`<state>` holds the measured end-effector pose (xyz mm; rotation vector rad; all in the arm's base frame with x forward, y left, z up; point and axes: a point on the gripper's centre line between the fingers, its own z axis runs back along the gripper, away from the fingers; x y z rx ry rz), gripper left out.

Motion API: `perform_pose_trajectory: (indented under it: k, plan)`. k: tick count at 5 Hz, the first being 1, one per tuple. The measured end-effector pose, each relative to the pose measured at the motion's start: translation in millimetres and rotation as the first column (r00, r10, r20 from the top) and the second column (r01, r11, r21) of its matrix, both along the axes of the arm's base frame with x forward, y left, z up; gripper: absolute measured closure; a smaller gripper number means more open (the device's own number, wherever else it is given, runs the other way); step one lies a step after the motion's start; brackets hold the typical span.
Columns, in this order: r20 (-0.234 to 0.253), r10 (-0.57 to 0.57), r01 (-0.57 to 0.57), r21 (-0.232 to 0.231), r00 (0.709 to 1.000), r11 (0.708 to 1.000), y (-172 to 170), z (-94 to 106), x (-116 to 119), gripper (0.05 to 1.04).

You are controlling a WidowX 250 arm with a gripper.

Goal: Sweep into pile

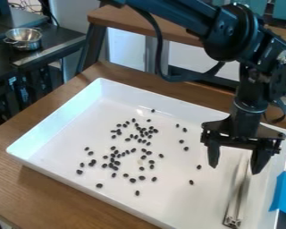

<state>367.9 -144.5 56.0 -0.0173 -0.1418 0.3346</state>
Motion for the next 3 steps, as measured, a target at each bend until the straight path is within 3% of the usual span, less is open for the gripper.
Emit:
perform_pose_trajectory:
  k: [1, 2, 3]
  plan:
    - [-0.036, 0.0, 0.0, 0.005, 0.999, 1.0, 0.3, -14.1, -2.8, 0.085]
    - [-0.05, -0.046, 0.043, -0.061, 0.998, 0.997, -6.2, -15.8, -3.1, 0.085]
    - [-0.068, -0.064, 0.059, -0.07, 0.996, 0.996, -2.5, -17.3, -1.6, 0.085]
